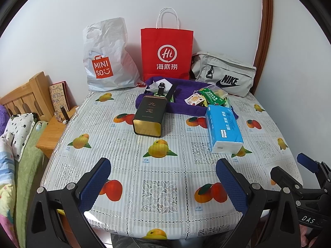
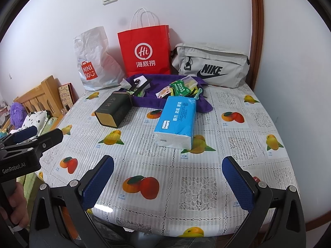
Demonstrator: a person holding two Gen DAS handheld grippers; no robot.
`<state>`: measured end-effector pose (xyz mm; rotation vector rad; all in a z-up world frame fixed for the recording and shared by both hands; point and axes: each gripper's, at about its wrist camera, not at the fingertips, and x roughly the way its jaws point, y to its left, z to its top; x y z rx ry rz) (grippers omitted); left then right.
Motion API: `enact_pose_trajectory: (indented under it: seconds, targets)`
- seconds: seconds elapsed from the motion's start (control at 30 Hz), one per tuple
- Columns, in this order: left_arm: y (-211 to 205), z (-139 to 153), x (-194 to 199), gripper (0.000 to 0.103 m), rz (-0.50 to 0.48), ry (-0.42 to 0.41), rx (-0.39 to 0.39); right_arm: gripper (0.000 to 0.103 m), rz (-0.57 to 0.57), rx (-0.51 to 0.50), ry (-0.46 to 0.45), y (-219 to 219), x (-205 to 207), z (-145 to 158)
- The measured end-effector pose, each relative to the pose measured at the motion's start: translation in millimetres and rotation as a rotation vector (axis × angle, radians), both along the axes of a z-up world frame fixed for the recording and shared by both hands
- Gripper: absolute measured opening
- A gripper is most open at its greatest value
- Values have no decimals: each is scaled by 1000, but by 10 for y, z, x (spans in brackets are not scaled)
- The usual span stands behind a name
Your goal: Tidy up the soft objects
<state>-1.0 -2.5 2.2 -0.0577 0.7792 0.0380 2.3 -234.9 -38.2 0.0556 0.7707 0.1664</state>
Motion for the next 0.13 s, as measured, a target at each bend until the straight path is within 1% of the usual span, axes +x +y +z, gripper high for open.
enact_pose_trajectory:
  seconds: [0.13]
  targets:
    - [2, 3, 2, 103, -3, -6, 4, 103, 1, 2, 0, 10, 4, 3]
